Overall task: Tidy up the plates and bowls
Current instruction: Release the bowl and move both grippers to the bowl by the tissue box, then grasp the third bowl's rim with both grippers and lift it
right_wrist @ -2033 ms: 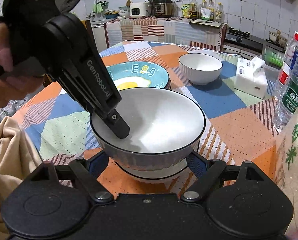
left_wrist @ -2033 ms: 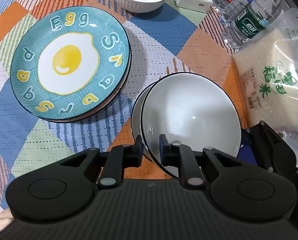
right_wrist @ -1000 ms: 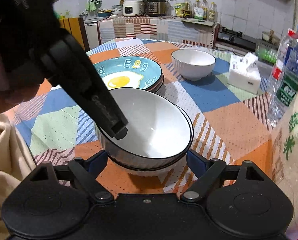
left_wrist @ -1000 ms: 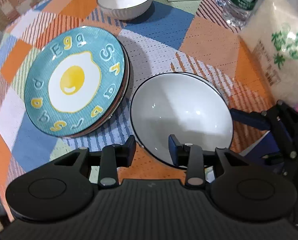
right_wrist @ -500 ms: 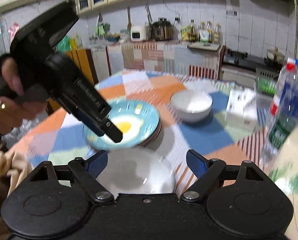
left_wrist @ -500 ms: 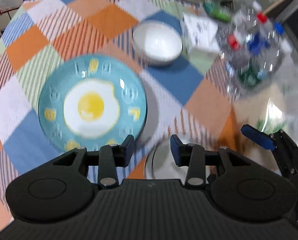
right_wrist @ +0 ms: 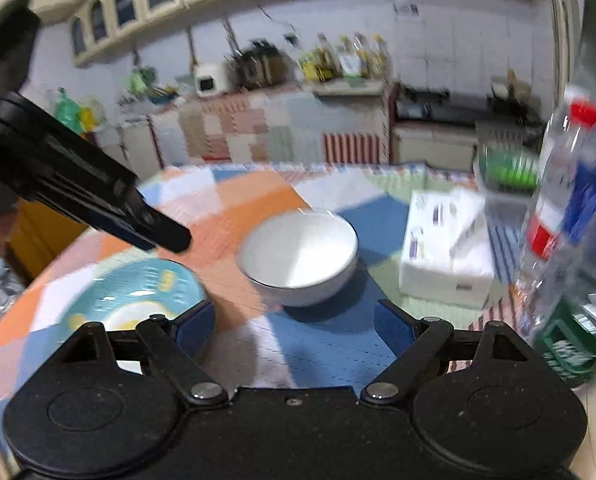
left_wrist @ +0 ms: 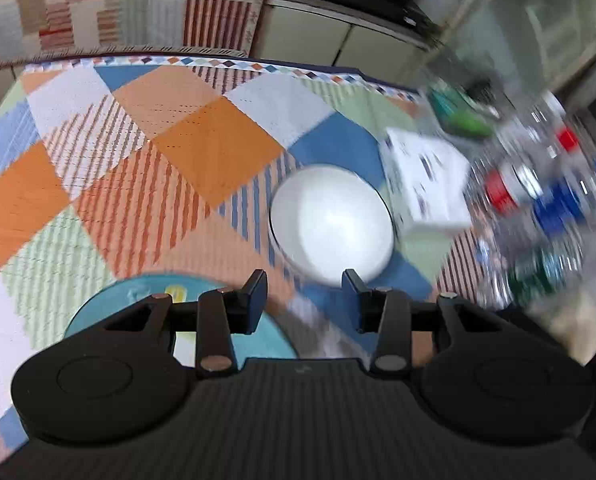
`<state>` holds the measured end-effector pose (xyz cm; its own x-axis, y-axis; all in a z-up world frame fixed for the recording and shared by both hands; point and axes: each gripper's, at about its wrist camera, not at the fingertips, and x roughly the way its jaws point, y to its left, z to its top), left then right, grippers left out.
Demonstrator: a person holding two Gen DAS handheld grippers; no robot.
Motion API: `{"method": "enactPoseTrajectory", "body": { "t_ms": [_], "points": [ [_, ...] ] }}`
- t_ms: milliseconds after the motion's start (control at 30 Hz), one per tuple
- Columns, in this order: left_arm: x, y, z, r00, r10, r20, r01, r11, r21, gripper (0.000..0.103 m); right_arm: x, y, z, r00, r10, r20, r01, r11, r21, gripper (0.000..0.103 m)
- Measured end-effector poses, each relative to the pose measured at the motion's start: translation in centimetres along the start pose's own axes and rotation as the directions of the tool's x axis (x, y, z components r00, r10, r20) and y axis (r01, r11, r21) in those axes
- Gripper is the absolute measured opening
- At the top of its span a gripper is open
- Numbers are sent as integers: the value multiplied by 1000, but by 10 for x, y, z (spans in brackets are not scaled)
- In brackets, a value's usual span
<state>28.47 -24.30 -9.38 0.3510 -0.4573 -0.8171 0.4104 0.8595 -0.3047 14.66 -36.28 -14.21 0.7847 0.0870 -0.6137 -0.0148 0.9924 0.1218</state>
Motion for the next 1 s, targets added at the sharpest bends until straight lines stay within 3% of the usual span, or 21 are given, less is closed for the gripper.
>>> {"method": "enactPoseTrajectory", "body": {
  "t_ms": [100,200,400,533,600,733,1000],
  "points": [
    [25,6,13,1000,15,3,-15,1000,7,40,34,-6,-8,998,-54,-44,54,999,-3,87],
    [48,10,19,1000,31,2,-31,999,25,41,53,-13,-7,998,-35,-59,40,997,71,87],
    [80,8,18,993,94,69,-101,990,100,41,84,-6,1,997,10,-71,-6,999,44,88],
    [92,11,17,997,55,53,-58,997,57,34,102,2,4,997,-9,-79,4,999,-53,88],
    [96,11,15,998,42,44,-45,997,55,22,106,1,5,998,3,-69,-6,999,-53,88],
    [95,10,13,997,73,29,-75,996,49,9,106,12,6,999,-24,-28,20,992,-123,88],
    [52,-3,12,996,91,14,-92,991,94,9,72,28,9,1000,-23,12,24,987,-160,88]
  ]
}}
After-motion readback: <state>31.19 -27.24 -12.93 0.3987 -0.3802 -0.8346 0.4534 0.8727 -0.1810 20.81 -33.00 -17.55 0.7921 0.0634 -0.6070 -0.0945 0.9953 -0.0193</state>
